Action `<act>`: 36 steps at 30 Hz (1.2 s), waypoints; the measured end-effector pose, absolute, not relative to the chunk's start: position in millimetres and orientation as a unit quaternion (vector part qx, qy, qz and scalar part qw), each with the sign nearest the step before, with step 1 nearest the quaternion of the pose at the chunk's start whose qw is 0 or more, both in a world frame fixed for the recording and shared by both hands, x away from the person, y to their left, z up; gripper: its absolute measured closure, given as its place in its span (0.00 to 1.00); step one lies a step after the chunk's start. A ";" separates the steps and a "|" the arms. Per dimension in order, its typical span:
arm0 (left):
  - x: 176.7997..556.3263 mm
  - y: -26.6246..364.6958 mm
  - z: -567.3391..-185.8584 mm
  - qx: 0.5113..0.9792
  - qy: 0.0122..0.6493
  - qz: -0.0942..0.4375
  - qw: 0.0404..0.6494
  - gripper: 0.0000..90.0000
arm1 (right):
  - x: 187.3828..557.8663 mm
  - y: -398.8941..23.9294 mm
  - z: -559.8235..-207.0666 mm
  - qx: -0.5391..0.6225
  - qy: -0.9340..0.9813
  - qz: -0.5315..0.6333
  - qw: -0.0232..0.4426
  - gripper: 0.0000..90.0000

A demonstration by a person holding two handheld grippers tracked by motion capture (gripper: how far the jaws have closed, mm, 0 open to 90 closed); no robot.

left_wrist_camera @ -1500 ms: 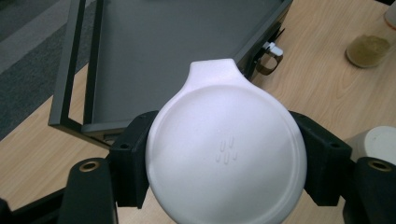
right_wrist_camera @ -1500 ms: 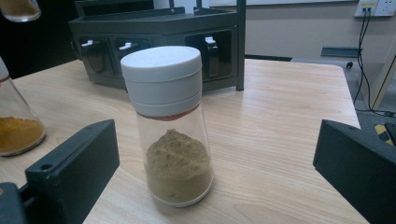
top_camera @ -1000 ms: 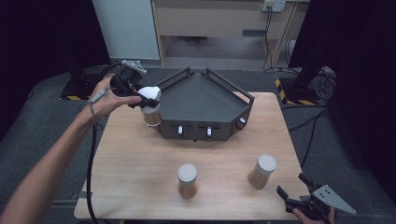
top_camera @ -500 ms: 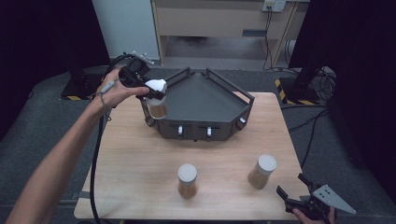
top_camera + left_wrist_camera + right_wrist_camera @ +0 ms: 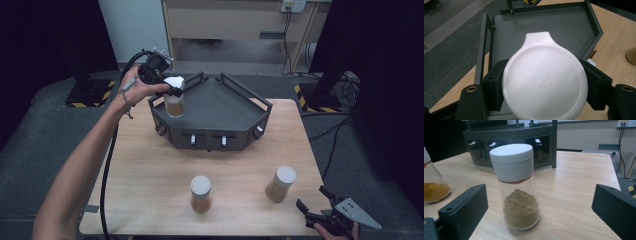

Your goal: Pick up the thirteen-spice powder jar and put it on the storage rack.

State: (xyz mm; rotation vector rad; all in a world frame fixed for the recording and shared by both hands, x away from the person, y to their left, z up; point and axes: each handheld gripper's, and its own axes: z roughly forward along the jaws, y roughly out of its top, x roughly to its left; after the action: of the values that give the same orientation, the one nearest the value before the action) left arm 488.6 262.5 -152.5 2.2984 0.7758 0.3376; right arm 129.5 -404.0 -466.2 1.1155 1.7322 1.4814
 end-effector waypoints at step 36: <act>538.4 254.8 -201.6 0.877 0.328 0.126 0.328 0.33 | 130.5 -406.1 -468.0 0.425 0.648 0.561 0.292 0.01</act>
State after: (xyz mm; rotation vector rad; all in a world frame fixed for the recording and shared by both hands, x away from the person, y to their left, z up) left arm 538.4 254.8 -201.6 2.2965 0.8579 0.3310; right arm 130.5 -406.1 -468.0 1.1325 1.7267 1.4959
